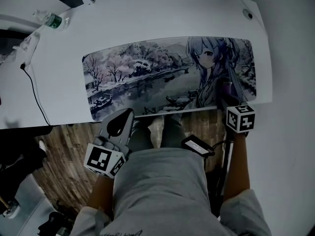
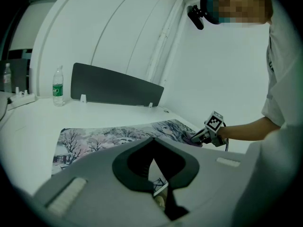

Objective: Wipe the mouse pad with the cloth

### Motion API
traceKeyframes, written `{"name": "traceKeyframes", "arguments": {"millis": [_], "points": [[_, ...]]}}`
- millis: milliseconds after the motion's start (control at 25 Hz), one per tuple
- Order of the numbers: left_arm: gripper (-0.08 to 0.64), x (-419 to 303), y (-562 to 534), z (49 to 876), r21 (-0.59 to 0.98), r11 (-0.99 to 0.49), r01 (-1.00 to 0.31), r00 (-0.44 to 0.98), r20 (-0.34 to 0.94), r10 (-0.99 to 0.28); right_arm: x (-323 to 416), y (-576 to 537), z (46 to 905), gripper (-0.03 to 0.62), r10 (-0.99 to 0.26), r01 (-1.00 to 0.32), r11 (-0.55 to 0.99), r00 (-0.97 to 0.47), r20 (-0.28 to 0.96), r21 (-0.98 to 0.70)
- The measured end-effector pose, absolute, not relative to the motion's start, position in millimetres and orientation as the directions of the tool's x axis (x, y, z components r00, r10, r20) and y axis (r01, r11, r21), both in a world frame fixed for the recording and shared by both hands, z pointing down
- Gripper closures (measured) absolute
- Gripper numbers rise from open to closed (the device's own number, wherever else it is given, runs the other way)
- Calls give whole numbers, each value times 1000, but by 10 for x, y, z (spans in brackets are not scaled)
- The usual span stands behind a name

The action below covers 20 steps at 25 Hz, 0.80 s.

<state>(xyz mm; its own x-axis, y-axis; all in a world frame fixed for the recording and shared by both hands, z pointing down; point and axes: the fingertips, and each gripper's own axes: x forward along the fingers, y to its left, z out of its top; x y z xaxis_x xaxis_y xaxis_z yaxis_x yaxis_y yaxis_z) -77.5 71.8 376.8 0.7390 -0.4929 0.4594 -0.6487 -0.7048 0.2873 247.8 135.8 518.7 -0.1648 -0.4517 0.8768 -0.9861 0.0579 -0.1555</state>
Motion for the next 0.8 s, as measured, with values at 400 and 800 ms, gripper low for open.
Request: {"name": "traceKeyframes", "arguments": {"millis": [400,800], "points": [[541,-1403,760,3757,291,-671,-682,716,453,-531,1735,1207,5174,551,-440,-977,126,-210,873,-172],[541,-2098,710,3788,290,-650,-702,700,448,-556,978,1046,5171,550,-427,-968,173,-242,871,-185]]}}
